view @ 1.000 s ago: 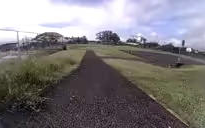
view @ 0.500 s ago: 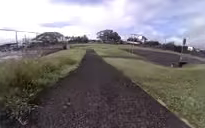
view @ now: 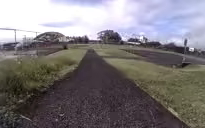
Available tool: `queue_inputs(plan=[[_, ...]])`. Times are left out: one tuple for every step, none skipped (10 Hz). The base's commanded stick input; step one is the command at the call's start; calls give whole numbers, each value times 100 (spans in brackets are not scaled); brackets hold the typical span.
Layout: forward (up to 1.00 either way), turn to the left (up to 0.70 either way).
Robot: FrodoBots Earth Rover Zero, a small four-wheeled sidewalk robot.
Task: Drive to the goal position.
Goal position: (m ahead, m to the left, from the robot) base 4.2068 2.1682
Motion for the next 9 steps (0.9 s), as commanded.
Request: queue_inputs(plan=[[50,0],[50,9],[50,45],[50,50],[50,50],[50,25],[50,0],[50,0],[50,0]])
